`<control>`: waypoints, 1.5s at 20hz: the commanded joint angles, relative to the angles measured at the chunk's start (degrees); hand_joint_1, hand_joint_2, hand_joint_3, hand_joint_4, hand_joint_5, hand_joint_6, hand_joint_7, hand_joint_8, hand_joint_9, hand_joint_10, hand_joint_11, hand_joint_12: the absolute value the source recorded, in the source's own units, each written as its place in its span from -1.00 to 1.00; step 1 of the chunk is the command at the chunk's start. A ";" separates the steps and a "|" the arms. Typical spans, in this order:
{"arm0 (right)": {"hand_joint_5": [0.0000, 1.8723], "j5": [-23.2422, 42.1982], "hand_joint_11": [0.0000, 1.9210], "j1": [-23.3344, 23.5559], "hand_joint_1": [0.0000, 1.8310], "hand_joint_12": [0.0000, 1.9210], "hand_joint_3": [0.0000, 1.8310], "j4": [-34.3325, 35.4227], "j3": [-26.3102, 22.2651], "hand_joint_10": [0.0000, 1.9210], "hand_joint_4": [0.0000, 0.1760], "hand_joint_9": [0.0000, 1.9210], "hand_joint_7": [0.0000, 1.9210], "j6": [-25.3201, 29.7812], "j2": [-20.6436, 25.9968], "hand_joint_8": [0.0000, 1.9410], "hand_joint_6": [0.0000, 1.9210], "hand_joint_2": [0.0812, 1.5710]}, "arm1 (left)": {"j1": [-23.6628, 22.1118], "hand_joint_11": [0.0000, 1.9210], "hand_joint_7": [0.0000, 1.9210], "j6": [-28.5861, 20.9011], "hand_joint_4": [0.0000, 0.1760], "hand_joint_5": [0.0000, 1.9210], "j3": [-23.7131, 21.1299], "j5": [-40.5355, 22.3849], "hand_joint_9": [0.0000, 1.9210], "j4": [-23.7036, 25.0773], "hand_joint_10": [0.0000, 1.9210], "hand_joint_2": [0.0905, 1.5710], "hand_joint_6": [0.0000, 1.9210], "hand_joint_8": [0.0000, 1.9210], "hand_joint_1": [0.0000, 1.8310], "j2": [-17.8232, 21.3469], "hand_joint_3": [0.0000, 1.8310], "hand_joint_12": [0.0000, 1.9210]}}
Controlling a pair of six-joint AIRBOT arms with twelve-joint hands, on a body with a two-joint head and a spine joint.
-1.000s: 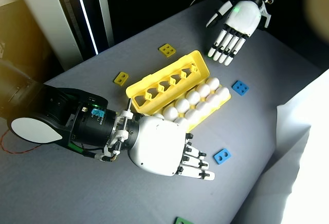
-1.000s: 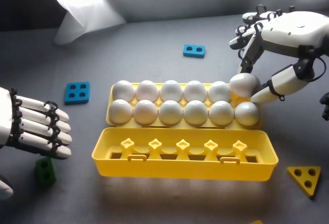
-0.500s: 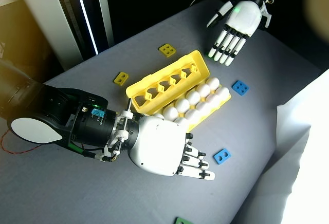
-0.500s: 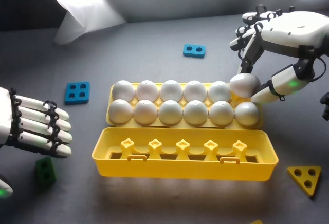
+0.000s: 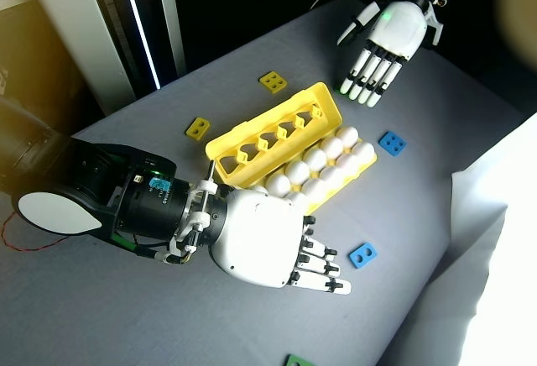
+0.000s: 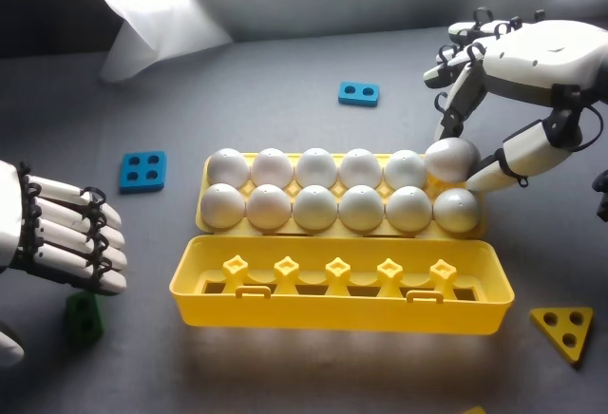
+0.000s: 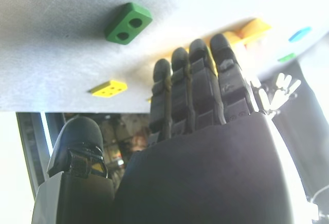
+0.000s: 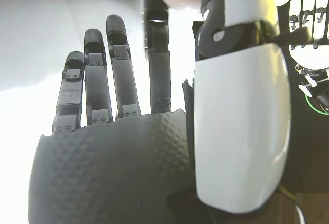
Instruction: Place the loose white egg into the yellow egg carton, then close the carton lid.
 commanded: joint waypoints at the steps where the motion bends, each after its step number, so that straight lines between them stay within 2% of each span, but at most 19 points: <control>1: 0.26 5.88 -1.00 0.42 0.18 -1.00 -1.00 0.93 0.08 -0.99 1.00 -0.72 -0.61 0.15 0.69 -1.00 -0.33 0.26 | -0.43 -1.00 -0.74 -0.06 -1.00 -0.73 0.63 -2.91 -0.78 -3.49 -1.00 0.61 -1.00 -1.00 -1.00 0.61 -1.00 -0.62; 2: 0.29 5.88 -1.00 0.39 0.19 -1.00 -1.00 0.93 0.08 -1.00 1.00 -0.72 -0.63 0.11 0.69 -1.00 -0.38 0.24 | -0.43 -1.00 -0.75 -0.06 -1.00 -0.73 0.63 -2.91 -0.78 -3.49 -1.00 0.62 -1.00 -1.00 -1.00 0.61 -1.00 -0.60; 3: 0.13 5.89 -0.99 0.37 0.15 -0.99 -1.00 0.93 0.08 -1.00 0.16 -0.72 -0.63 0.07 0.69 -1.00 -0.72 0.09 | -0.43 -1.00 -0.80 -0.06 -1.00 -0.78 0.63 -2.91 -0.82 -3.48 -1.00 0.62 -1.00 -1.00 -1.00 0.61 -1.00 -0.66; 4: 0.14 5.89 -1.00 0.36 0.13 -0.98 -1.00 0.93 0.08 -1.00 -0.14 -0.71 -0.64 -0.03 0.69 -1.00 -0.95 0.02 | -0.43 -1.00 -0.74 -0.06 -1.00 -0.74 0.63 -2.91 -0.78 -3.48 -1.00 0.63 -0.99 -0.99 -1.00 0.61 -1.00 -0.59; 6: 0.13 5.89 -0.99 0.34 0.10 -0.98 -1.00 0.93 0.08 -0.99 -0.29 -0.71 -0.66 -0.16 0.69 -1.00 -0.97 0.01 | -0.43 -1.00 -0.75 -0.06 -1.00 -0.75 0.63 -2.91 -0.79 -3.48 -1.00 0.62 -1.00 -1.00 -1.00 0.61 -1.00 -0.61; 10: 0.06 5.96 -1.00 0.16 -0.01 -1.00 -1.00 0.93 0.08 -1.00 0.06 -0.79 -0.70 -0.25 0.70 -1.00 -1.00 0.01 | -0.43 -1.00 -0.82 -0.06 -1.00 -0.81 0.63 -2.91 -0.85 -3.48 -1.00 0.62 -1.00 -1.00 -1.00 0.61 -1.00 -0.75; 14: 0.07 6.07 -1.00 0.02 0.00 -1.00 -1.00 0.93 0.08 -0.99 -0.26 -0.75 -0.70 -0.25 0.69 -1.00 -1.00 0.02 | -0.43 -1.00 -0.78 -0.06 -1.00 -0.77 0.67 -2.87 -0.82 -3.48 -1.00 0.61 -1.00 -1.00 -1.00 0.61 -1.00 -0.67; 15: 0.05 6.12 -1.00 0.01 -0.02 -1.00 -0.99 0.93 0.08 -1.00 -0.07 -0.77 -0.73 -0.26 0.69 -1.00 -1.00 0.03 | -0.43 -1.00 -0.77 -0.06 -1.00 -0.77 0.67 -2.86 -0.80 -3.48 -1.00 0.61 -1.00 -1.00 -1.00 0.61 -1.00 -0.66; 18: 0.06 6.18 -1.00 -0.05 0.00 -1.00 -1.00 0.93 0.08 -1.00 -0.11 -0.78 -0.71 -0.29 0.69 -0.99 -0.99 0.02 | -0.43 -1.00 -0.71 -0.06 -1.00 -0.70 0.67 -2.85 -0.74 -3.48 -1.00 0.61 -1.00 -1.00 -1.00 0.60 -1.00 -0.49; 19: 0.06 6.18 -1.00 -0.06 -0.03 -1.00 -1.00 0.93 0.08 -1.00 0.23 -0.79 -0.71 -0.36 0.69 -0.99 -1.00 0.02 | -0.43 -1.00 -0.72 -0.06 -1.00 -0.71 0.69 -2.85 -0.75 -3.47 -1.00 0.61 -1.00 -1.00 -1.00 0.60 -1.00 -0.53; 21: 0.06 6.25 -1.00 -0.01 0.01 -1.00 -1.00 0.93 0.09 -1.00 -0.06 -0.79 -0.70 -0.61 0.76 -0.99 -0.99 0.02 | -0.42 -1.00 -0.74 -0.06 -1.00 -0.72 0.69 -2.85 -0.77 -3.47 -1.00 0.60 -1.00 -1.00 -1.00 0.60 -1.00 -0.58; 22: 0.06 6.30 -1.00 0.05 0.01 -1.00 -1.00 0.92 0.08 -1.00 -0.06 -0.79 -0.70 -0.62 0.96 -0.99 -0.99 0.02 | -0.38 -1.00 -0.74 -0.06 -1.00 -0.72 0.69 -2.85 -0.77 -3.46 -1.00 0.60 -1.00 -1.00 -1.00 0.62 -1.00 -0.58; 23: 0.06 6.47 -1.00 0.14 0.04 -1.00 -1.00 0.92 0.07 -1.00 -0.29 -0.79 -0.70 -0.62 1.28 -0.99 -1.00 0.02 | -0.30 -1.00 -0.71 -0.08 -1.00 -0.70 0.64 -2.86 -0.73 -3.47 -1.00 0.61 -1.00 -1.00 -1.00 0.65 -1.00 -0.47; 24: 0.06 6.82 -1.00 0.54 0.01 -1.00 -1.00 0.82 0.07 -0.99 -0.02 -0.78 -0.69 -0.62 1.64 -0.99 -1.00 0.01 | -0.13 -1.00 -0.76 -0.28 -1.00 -0.75 0.40 -2.89 -0.78 -3.47 -1.00 0.61 -1.00 -0.99 -1.00 0.73 -1.00 -0.58; 25: 0.06 7.42 -1.00 1.09 -0.01 -1.00 -1.00 -0.32 0.06 -1.00 0.04 -0.80 -0.70 -0.62 1.90 -1.00 -1.00 0.02 | 0.04 -1.00 -0.79 -0.68 -1.00 -0.78 0.07 -2.90 -0.81 -3.47 -1.00 0.61 -1.00 -1.00 -1.00 0.81 -1.00 -0.66; 27: 0.01 7.48 -1.00 3.28 -0.02 -1.00 -1.00 -5.06 -1.21 -1.00 -0.02 -0.79 -0.74 -0.60 3.56 -1.00 -1.00 0.02 | 0.25 -1.00 -0.75 -2.87 -1.00 -0.75 -0.79 -2.89 -0.79 -3.51 -0.99 0.62 -0.99 -1.00 -1.00 0.74 -1.00 -0.62; 28: 0.00 7.49 -1.00 3.81 -0.03 -1.00 -1.00 -5.95 -1.63 -1.00 0.06 -0.80 -0.76 -0.54 4.16 -1.00 -1.00 0.02 | 0.25 -1.00 -0.72 -3.37 -1.00 -0.72 -1.08 -2.89 -0.75 -3.54 -0.99 0.62 -1.00 -1.00 -1.00 0.72 -1.00 -0.52; 29: 0.00 7.50 -1.00 4.67 -0.04 -1.00 -1.00 -9.76 -2.28 -1.00 0.14 -0.80 -0.76 2.12 5.19 -1.00 -1.00 0.03 | 0.30 -1.00 -0.78 -3.79 -1.00 -0.77 -1.77 -2.89 -0.80 -3.52 -1.00 0.61 -1.00 -0.99 -1.00 0.84 -1.00 -0.61; 30: 0.01 7.50 -0.99 5.42 -0.02 -1.00 -1.00 -15.57 -2.73 -1.00 -0.09 -0.79 -0.76 8.63 6.53 -1.00 -1.00 0.01 | 0.42 -1.00 -0.77 -4.48 -1.00 -0.76 -2.24 -2.87 -0.81 -3.53 -1.00 0.61 -1.00 -0.99 -1.00 0.84 -1.00 -0.64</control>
